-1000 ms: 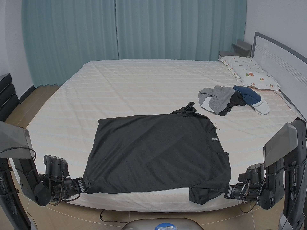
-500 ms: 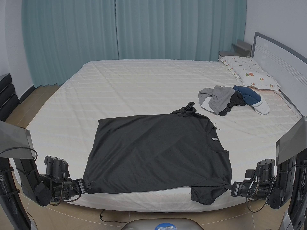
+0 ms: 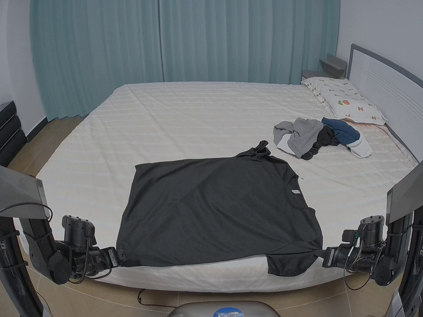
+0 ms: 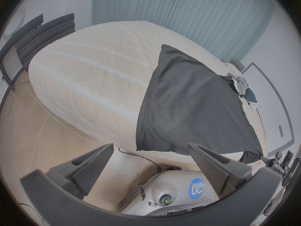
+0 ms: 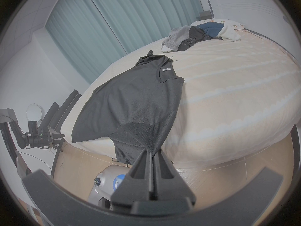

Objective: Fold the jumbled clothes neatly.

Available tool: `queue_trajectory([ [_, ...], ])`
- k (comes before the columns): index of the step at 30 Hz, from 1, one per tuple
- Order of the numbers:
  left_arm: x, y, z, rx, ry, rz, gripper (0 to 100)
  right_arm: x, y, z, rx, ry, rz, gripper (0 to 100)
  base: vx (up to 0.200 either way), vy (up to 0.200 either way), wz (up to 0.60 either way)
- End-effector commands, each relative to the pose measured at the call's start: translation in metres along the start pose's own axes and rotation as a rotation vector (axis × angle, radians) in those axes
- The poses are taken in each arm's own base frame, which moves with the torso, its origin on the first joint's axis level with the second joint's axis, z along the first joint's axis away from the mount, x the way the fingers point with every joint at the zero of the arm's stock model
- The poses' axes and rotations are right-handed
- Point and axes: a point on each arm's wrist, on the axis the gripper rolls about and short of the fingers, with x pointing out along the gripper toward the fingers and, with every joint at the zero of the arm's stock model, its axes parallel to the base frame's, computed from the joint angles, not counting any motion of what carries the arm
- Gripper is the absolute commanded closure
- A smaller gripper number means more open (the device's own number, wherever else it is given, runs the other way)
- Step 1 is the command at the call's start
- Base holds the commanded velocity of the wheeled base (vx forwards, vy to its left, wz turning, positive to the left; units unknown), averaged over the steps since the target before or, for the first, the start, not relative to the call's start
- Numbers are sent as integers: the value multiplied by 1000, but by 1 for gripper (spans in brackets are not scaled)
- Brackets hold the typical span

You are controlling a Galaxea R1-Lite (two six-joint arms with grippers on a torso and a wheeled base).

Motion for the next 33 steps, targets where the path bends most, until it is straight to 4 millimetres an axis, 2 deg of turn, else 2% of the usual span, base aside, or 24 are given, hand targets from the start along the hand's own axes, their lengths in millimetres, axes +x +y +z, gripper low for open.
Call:
queue_trajectory([
  [1, 1, 0, 0, -1, 1, 1, 0, -1, -2, -5, 4, 28, -10, 100, 0, 0, 0],
  [4, 0, 0, 0, -1, -2, 0, 0, 0, -2, -7, 1, 37, -12, 100, 0, 0, 0],
  [5, 0, 0, 0, -1, -2, 0, 0, 0, -2, -7, 3, 38, -13, 0, 0, 0, 0],
  [28, -1, -6, 15, -29, -123, -50, 0, 2, -6, -8, 30, 40, -24, 0, 0, 0, 0],
  [33, 0, -8, 17, -78, -129, -58, 0, 1, -6, -7, 31, 35, -22, 0, 0, 200, 0],
])
